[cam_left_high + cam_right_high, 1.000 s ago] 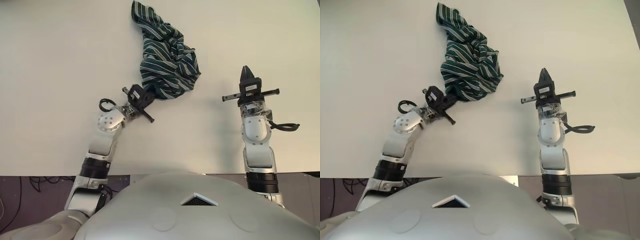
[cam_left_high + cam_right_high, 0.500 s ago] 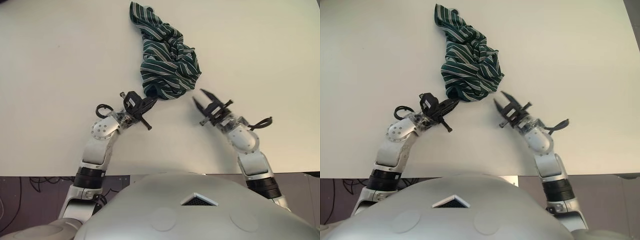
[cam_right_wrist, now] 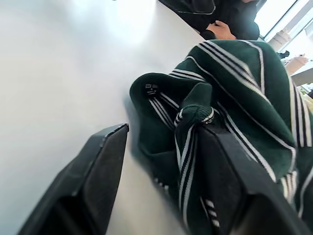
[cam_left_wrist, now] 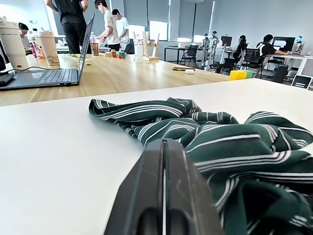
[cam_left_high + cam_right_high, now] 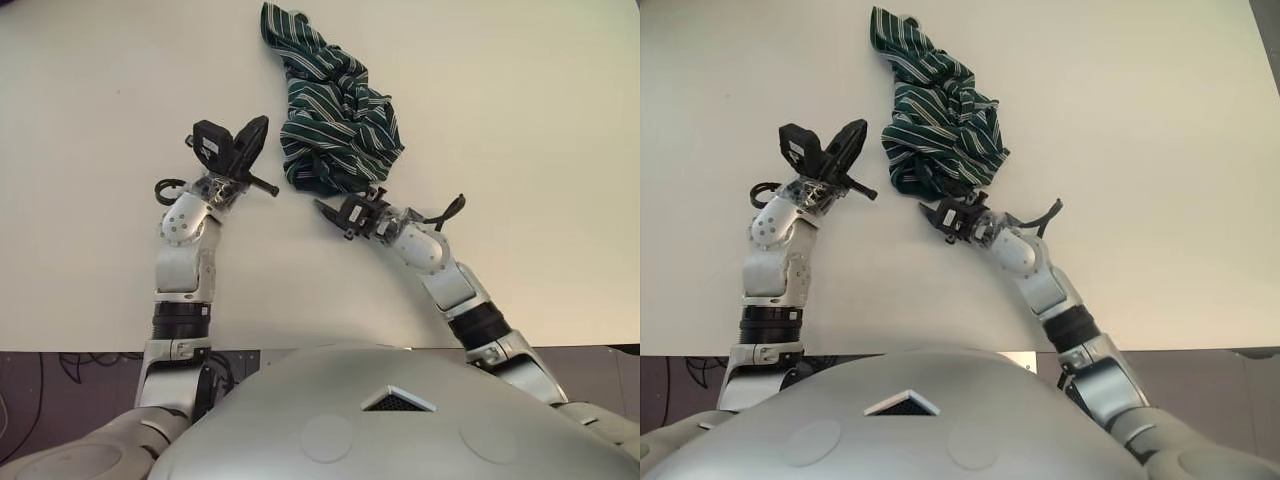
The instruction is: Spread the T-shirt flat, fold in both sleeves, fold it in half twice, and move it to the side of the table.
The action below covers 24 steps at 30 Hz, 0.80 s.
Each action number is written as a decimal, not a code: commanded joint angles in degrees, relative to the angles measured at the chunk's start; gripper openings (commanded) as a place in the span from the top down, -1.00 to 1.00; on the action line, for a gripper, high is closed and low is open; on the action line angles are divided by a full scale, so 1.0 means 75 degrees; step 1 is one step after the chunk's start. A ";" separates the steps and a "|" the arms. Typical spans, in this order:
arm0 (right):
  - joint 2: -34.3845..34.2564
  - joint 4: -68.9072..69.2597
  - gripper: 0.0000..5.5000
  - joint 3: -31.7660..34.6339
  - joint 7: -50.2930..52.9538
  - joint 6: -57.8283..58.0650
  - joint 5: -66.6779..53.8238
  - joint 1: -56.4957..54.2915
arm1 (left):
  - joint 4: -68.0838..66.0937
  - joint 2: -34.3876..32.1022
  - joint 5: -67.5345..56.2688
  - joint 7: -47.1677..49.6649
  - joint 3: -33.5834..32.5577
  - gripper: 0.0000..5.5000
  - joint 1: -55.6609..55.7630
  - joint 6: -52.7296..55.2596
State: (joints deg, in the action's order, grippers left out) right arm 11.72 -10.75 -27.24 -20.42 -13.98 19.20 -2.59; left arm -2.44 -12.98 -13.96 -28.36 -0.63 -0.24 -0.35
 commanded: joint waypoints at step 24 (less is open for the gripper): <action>0.1023 0.5110 0.99 0.1528 -0.1600 0.2009 -0.3916 0.1031 | -0.0983 0.0278 0.0224 0.0146 0.0058 1.00 0.0739 -0.0427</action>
State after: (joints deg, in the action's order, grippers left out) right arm 18.89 22.79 -18.11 -32.03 -2.97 -5.27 6.38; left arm -8.40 -11.07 -12.59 -27.52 -0.06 3.89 -2.89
